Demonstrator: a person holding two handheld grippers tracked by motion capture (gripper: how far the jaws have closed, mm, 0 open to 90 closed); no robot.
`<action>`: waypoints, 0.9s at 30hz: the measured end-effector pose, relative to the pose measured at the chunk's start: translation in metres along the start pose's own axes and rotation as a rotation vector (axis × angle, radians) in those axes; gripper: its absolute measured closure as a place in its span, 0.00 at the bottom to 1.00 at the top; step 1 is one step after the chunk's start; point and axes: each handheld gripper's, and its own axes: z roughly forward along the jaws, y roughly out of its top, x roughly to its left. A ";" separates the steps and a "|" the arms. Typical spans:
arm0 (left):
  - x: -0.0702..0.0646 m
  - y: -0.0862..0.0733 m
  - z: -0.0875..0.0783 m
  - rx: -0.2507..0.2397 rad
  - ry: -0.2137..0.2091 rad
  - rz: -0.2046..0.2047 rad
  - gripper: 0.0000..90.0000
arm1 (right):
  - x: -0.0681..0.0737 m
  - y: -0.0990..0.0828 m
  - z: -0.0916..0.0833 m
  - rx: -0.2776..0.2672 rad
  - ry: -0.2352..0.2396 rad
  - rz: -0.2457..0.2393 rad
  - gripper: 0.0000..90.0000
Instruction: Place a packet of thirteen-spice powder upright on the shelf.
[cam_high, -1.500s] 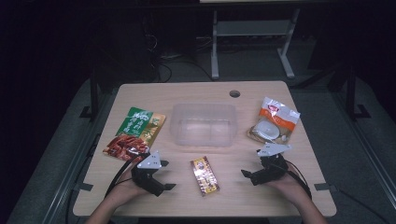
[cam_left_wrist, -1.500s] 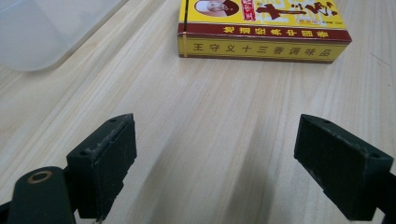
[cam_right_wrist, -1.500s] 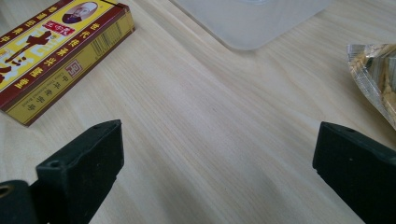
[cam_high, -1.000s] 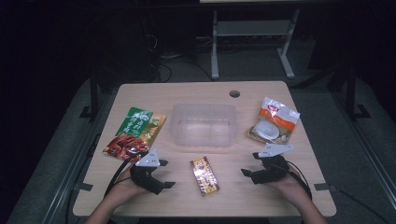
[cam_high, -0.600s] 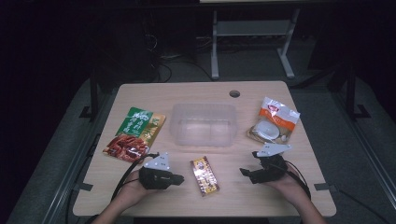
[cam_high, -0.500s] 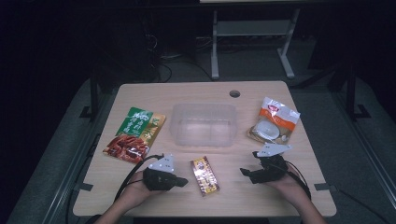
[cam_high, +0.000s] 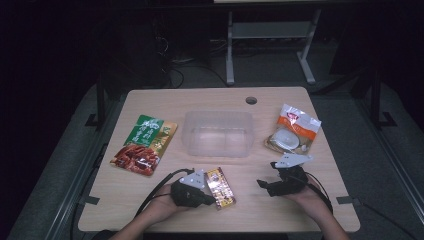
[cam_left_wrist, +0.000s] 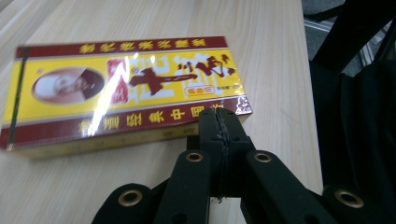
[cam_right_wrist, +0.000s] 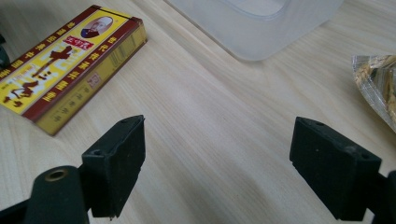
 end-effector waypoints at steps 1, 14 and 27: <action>0.000 0.003 0.003 0.000 -0.002 0.010 1.00 | 0.000 0.000 0.000 -0.003 0.000 -0.004 0.20; 0.008 0.032 0.030 -0.024 -0.016 0.041 1.00 | -0.001 0.000 -0.001 -0.004 -0.005 0.000 0.20; 0.040 0.053 0.009 -0.091 0.081 0.018 1.00 | -0.001 -0.001 -0.001 -0.001 -0.001 0.004 0.20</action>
